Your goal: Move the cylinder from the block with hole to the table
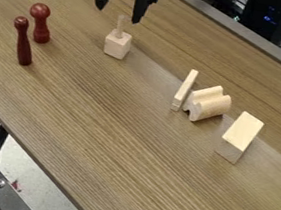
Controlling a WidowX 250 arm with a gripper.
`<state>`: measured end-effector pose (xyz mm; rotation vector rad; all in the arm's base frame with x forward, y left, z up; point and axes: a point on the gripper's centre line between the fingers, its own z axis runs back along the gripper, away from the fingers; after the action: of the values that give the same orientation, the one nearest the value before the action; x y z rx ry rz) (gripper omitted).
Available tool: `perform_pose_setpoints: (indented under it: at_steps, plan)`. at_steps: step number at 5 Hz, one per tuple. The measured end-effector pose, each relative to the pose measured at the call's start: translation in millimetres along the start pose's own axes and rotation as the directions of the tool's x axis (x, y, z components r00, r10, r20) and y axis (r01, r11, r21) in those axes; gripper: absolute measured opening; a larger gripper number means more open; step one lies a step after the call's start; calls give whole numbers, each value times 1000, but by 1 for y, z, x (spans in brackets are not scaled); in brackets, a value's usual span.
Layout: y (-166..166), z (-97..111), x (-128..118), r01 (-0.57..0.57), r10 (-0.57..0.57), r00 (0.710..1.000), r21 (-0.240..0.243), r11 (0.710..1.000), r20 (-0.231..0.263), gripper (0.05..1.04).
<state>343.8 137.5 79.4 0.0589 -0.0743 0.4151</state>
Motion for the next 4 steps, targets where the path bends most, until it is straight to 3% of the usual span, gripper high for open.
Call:
perform_pose_setpoints:
  at_steps: [1, 3, 4]
  plan:
    - [3, 6, 3, -16, 15, 1000, -22, 1000, -1, 965]
    - [1, 5, 1, -4, 4, 1000, -36, 999, -18, 388]
    - [-1, 4, -1, 0, -2, 999, -48, 999, -34, 158]
